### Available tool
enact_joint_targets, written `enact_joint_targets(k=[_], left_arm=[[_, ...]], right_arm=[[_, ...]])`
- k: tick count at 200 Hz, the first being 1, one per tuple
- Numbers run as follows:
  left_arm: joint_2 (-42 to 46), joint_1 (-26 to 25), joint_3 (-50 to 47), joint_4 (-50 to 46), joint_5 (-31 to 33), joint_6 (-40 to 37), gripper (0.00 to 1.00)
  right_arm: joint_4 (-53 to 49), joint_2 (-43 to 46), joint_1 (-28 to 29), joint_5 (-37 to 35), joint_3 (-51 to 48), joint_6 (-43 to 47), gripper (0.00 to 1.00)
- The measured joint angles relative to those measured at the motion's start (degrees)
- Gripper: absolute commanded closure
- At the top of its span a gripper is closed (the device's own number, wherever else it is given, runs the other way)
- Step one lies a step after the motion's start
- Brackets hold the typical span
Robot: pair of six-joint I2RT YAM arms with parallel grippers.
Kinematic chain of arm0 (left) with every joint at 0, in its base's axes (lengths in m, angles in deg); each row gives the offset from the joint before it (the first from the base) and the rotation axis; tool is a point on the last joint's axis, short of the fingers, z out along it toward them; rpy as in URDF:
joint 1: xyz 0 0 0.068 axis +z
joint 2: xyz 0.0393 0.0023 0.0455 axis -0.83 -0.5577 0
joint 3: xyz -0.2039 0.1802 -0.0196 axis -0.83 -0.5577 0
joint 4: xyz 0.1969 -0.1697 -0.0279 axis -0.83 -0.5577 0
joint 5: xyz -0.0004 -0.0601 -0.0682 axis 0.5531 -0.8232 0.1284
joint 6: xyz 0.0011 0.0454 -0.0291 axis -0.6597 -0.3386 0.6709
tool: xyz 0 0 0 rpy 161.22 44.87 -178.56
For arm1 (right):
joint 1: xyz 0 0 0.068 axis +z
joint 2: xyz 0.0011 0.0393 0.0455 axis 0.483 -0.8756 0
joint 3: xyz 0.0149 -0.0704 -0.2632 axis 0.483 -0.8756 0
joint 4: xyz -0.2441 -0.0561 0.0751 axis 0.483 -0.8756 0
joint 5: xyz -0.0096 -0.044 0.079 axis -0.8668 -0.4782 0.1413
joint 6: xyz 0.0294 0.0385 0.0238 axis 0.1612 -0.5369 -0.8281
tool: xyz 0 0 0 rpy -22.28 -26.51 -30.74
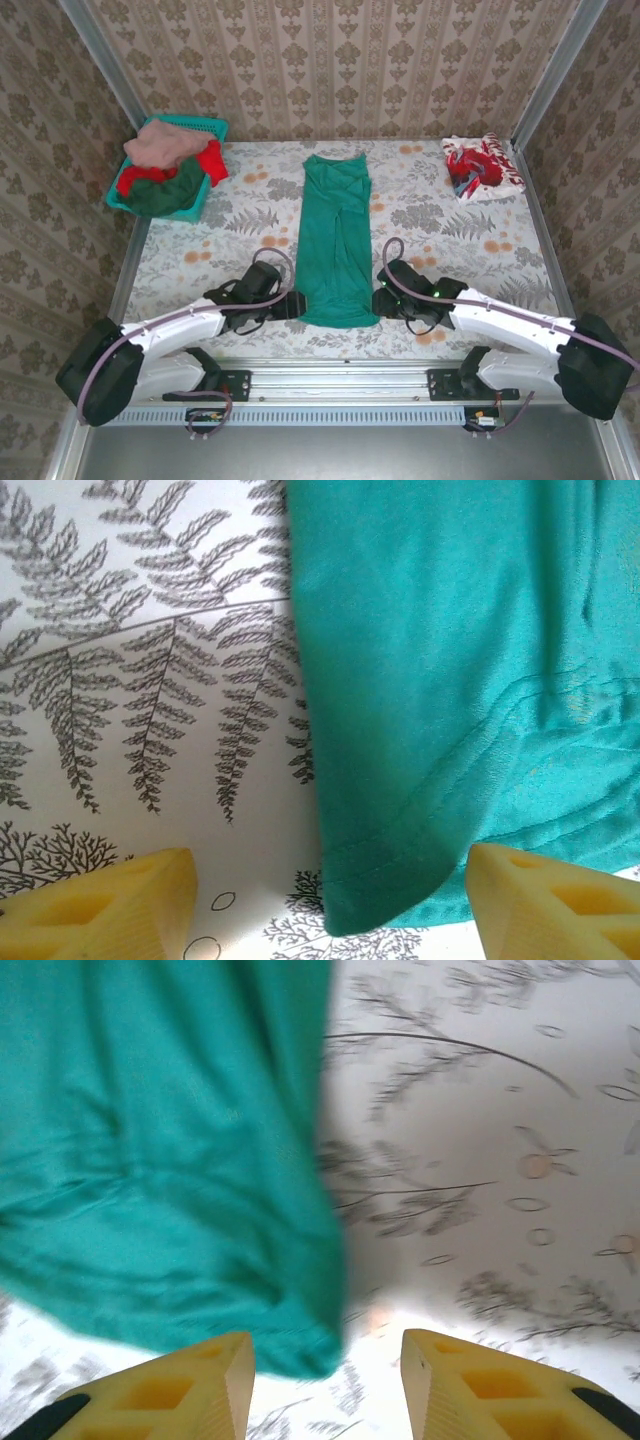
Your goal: Fold and stack the t-shirts
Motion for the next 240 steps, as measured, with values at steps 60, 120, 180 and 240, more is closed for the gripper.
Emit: enact_joint_targets(k=[60,120,180,240], left_arm=[[-2.5,-0.3,-0.3,1.4,3.0,3.1,0.49],[0.9,-1.7,-2.3,2.2,5.3,4.9,0.58],[3.5,-3.0,-3.8,5.3,1.4,6.8,0.38],[0.3,-3.0,-3.5,7.4,1.1,6.7,0.51]], right_arm=[[9.5,-9.2,-1.2,3.7,-2.6,-2.9,0.56],[11.0,-9.1,-1.2,4.0,-3.0,-5.1,0.56],[11.1,-11.1,1.7,1.4,-1.4,-5.9,0.57],[15.1,-11.6,3.3,3.6,0.4,-5.9,0.56]])
